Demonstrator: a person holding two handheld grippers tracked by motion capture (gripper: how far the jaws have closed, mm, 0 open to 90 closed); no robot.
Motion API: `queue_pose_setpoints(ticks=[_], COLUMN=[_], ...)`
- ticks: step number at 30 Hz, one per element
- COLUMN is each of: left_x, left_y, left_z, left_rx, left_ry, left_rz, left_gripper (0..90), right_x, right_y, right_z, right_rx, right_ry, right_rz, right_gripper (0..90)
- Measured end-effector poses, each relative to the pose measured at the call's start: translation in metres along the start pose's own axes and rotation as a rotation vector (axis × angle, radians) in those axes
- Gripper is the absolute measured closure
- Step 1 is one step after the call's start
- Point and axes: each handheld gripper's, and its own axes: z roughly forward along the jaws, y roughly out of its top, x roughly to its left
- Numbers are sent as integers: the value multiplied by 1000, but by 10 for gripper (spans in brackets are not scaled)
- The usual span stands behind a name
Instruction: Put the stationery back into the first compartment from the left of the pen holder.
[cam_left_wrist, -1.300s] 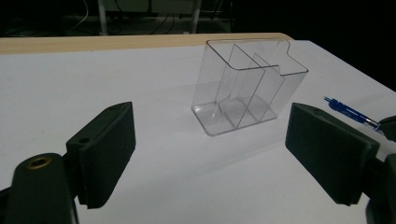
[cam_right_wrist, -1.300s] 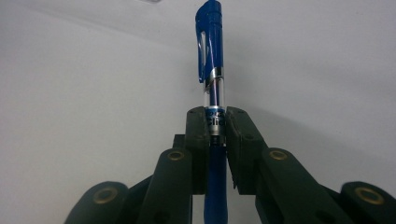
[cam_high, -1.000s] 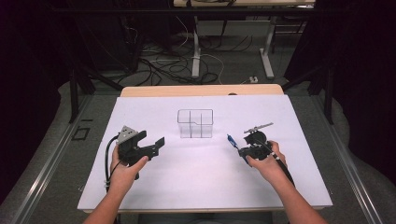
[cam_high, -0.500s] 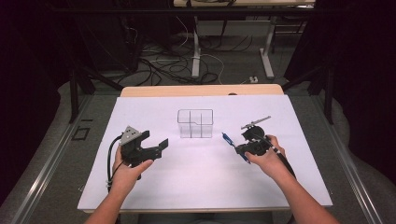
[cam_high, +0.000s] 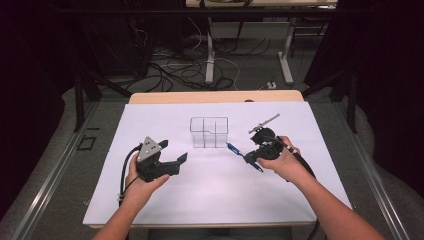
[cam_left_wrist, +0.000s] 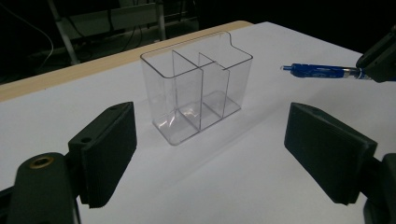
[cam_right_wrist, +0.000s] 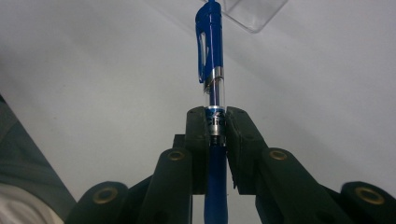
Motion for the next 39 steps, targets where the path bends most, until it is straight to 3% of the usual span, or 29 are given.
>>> queue_pose_setpoints(ticks=[1,2,3,4,7,9,10,14,15,16,17,19,20,21,23,27,32,33,35,39], left_x=[-2,-4,-6,-8,-14,-17,-18,-23,-24,-25,-27,-30,-32,-34,-39,-50,-61,-63,-66,-69], left_y=[0,0,0,1,2,3,4,8,9,10,10,12,12,12,13,16,17,17,17,18], left_z=[0,1,2,3,4,6,6,9,9,9,10,11,11,12,13,16,19,20,20,22], left_rx=[1,2,1,11,29,36,36,61,71,81,79,94,96,102,104,99,96,97,103,109], left_ry=[-1,-1,-5,-7,-20,-27,-30,-43,-47,-42,-44,-44,-38,-37,-30,-13,-14,-13,-14,-20], left_rz=[14,27,40,57,103,127,140,194,214,244,256,320,347,380,447,559,661,678,701,737], left_gripper=[175,178,179,184,197,205,213,246,252,263,277,291,303,315,326,347,366,373,375,388], right_x=[2,4,6,6,11,12,13,15,16,17,17,20,20,19,20,22,22,23,22,23], right_y=[1,4,5,5,8,9,11,16,17,17,20,21,21,23,24,26,26,25,26,26], right_z=[2,-3,-1,2,1,5,3,0,-1,1,-2,-3,0,-3,-1,-2,-2,1,-1,-1], right_rx=[-20,61,40,6,31,2,37,56,60,26,68,78,41,86,65,96,104,68,107,117], right_ry=[11,0,13,15,39,60,64,91,94,104,107,115,127,125,139,138,151,158,148,153], right_rz=[-9,-24,-26,-56,-51,-70,-75,-107,-104,-97,-111,-98,-103,-116,-108,-93,-103,-91,-103,-81], right_gripper=[797,797,797,797,797,797,797,797,797,797,797,797,797,797,797,797,797,797,797,797])
